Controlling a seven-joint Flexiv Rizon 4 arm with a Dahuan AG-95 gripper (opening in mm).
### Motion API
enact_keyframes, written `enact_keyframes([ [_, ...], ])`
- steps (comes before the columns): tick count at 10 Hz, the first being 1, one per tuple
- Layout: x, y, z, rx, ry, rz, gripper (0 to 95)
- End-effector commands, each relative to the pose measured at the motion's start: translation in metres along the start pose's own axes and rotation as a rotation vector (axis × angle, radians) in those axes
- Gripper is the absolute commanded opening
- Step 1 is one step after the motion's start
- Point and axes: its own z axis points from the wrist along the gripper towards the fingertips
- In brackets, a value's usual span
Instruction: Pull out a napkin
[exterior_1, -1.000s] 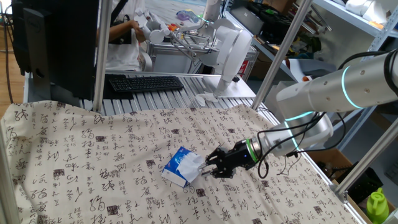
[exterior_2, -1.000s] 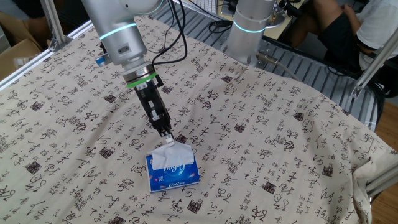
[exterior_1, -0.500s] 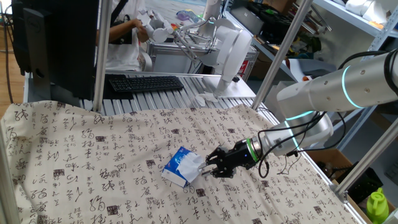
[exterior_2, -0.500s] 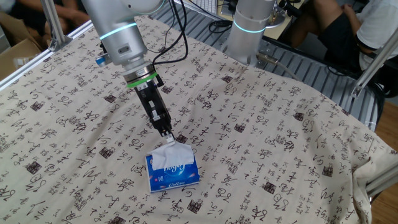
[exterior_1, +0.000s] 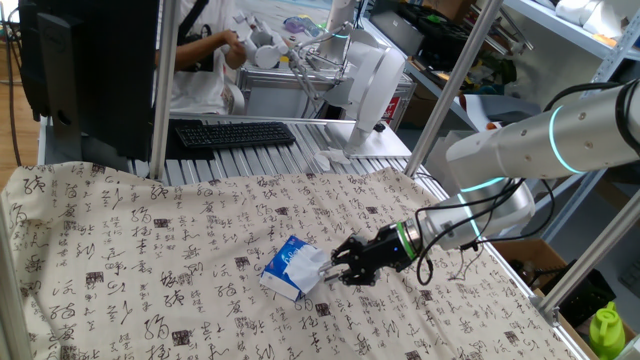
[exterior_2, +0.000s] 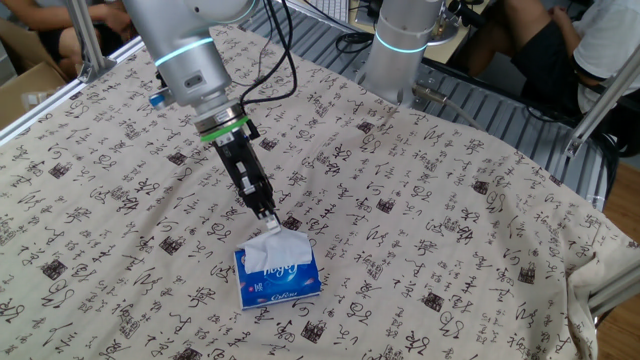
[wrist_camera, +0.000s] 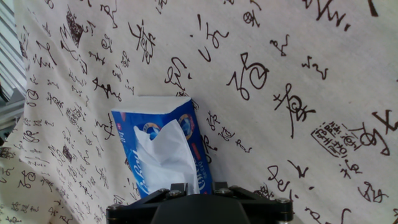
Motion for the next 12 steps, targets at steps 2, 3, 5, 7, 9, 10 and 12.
enact_keyframes([
  [2,-0.0001,-0.0006,-0.0003,0.002,0.000,-0.003,19.0],
  [3,0.0000,-0.0005,-0.0005,0.003,0.001,-0.002,19.0],
  [5,-0.0003,-0.0004,-0.0003,0.000,0.005,-0.007,19.0],
  [7,-0.0003,-0.0002,-0.0003,-0.001,0.007,-0.006,19.0],
  [9,-0.0006,-0.0002,0.0001,-0.001,0.007,-0.005,19.0],
  [10,-0.0008,0.0001,0.0007,-0.001,0.007,-0.004,19.0],
  [12,-0.0012,0.0012,0.0033,-0.002,0.005,-0.007,19.0],
])
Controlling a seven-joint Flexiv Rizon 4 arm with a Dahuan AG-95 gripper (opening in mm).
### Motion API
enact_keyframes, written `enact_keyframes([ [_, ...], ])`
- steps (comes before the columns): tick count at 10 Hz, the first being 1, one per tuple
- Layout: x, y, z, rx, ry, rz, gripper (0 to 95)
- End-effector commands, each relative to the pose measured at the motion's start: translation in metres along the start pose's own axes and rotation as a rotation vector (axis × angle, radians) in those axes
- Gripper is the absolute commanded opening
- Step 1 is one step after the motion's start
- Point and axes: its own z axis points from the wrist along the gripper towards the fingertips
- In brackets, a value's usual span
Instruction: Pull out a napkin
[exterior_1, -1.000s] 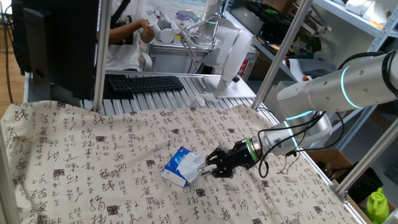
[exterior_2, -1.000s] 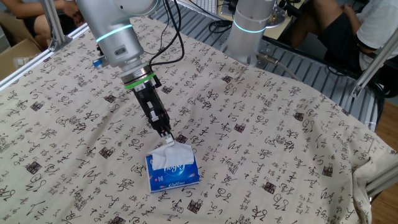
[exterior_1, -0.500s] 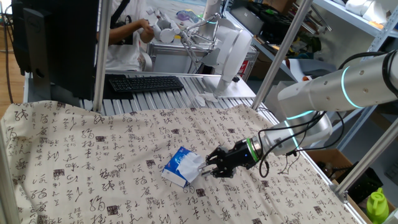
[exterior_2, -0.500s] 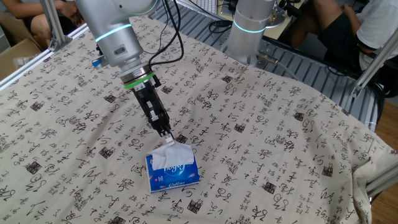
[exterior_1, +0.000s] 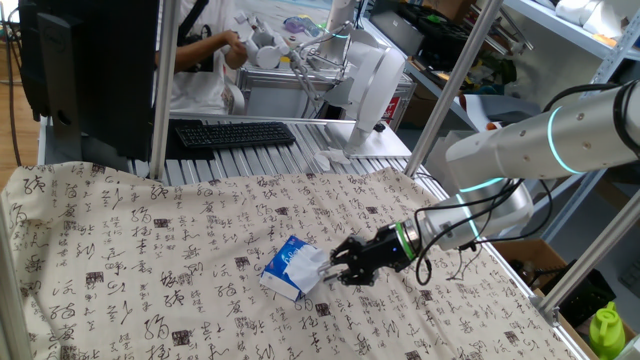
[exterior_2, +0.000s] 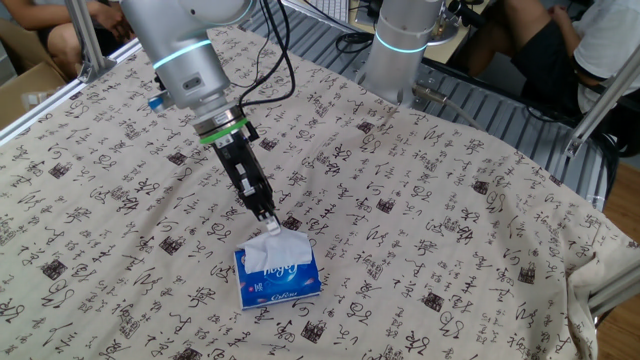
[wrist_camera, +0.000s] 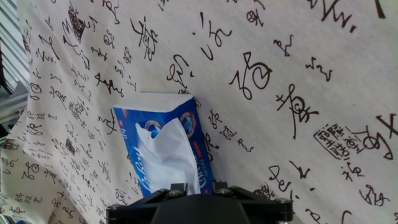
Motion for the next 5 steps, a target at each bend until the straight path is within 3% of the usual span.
enact_keyframes([
  [1,-0.0001,0.0013,0.0021,0.002,-0.001,0.001,19.0],
  [5,-0.0024,0.0051,0.0062,-0.003,0.004,0.008,19.0],
])
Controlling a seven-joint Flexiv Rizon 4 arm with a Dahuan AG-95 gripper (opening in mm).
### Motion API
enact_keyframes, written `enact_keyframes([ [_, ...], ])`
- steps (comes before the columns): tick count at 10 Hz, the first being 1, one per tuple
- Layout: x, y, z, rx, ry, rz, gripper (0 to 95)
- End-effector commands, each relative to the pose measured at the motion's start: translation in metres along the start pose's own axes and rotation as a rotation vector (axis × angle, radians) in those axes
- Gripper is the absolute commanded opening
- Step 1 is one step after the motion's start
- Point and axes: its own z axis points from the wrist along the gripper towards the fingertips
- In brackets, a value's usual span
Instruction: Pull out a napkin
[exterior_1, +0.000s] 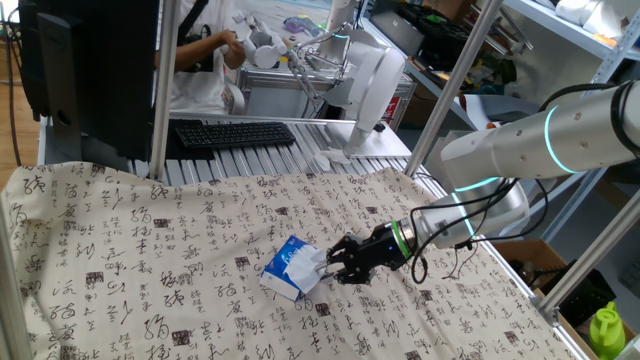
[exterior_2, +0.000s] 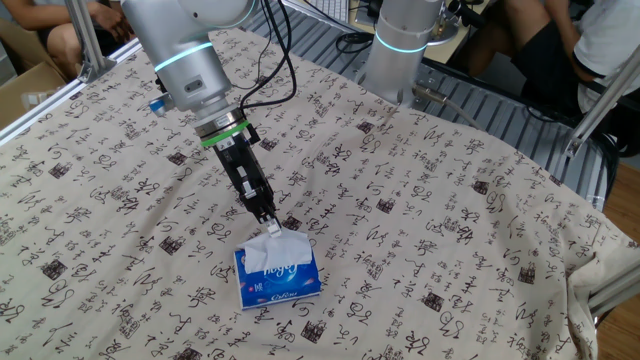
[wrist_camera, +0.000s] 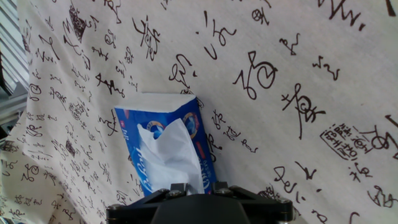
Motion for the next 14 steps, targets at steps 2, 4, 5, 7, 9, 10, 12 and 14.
enact_keyframes([
  [2,0.000,0.004,0.001,-0.003,0.004,0.005,19.0],
  [4,-0.001,0.006,0.003,-0.007,0.004,0.011,19.0],
  [5,-0.001,0.007,0.003,-0.007,0.004,0.011,19.0],
  [7,0.000,0.009,0.004,-0.009,0.005,0.019,19.0],
  [9,0.001,0.013,0.005,-0.002,0.001,0.026,19.0],
  [10,0.002,0.013,0.005,-0.005,0.003,0.025,19.0],
  [12,0.002,0.013,0.006,-0.003,0.003,0.008,0.0],
  [14,0.002,0.014,0.006,-0.009,0.008,0.003,0.0],
])
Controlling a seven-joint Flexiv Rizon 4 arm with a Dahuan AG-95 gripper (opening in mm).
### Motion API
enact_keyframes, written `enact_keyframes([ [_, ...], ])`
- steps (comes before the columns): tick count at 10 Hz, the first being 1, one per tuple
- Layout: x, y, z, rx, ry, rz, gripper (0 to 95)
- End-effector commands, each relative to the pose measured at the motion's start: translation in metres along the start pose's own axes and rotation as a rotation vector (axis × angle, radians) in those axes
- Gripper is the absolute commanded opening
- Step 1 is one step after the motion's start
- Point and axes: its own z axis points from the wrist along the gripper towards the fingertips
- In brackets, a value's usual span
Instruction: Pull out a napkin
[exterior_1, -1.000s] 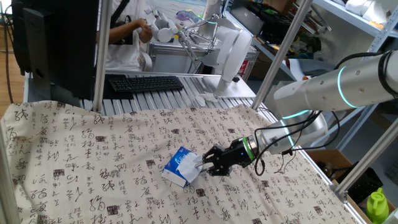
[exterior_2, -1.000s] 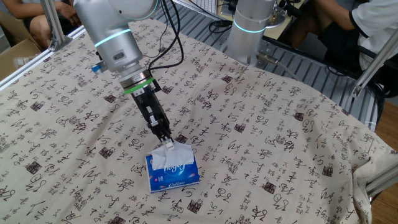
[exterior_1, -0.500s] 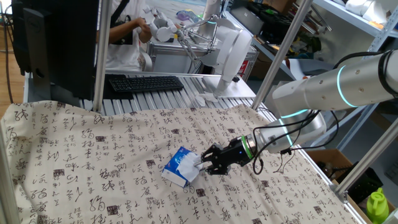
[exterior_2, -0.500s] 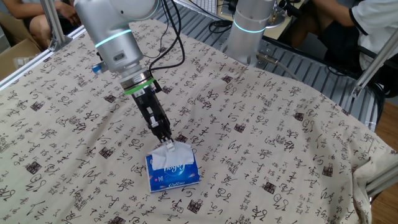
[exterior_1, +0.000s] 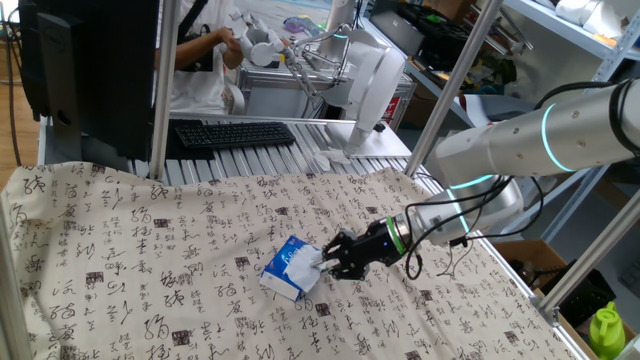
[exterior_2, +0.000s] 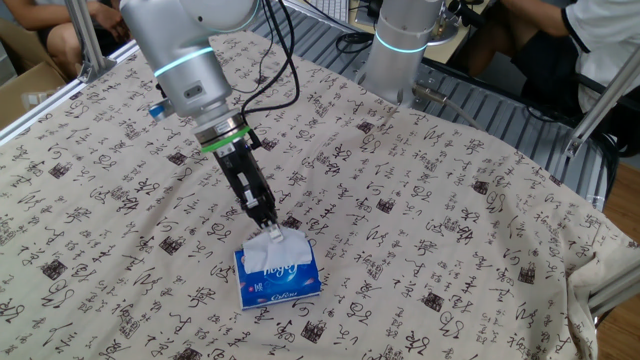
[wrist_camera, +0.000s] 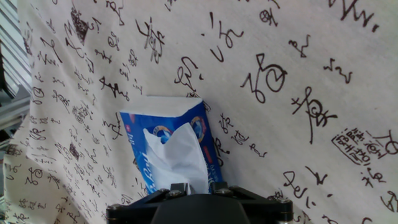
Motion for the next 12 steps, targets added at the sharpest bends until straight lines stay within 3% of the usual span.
enact_keyframes([
  [1,-0.001,0.000,0.000,-0.003,0.003,0.002,0.0],
  [9,0.000,0.002,-0.003,0.012,0.005,-0.002,0.0],
  [12,0.006,0.008,-0.017,0.046,-0.002,0.001,0.0],
])
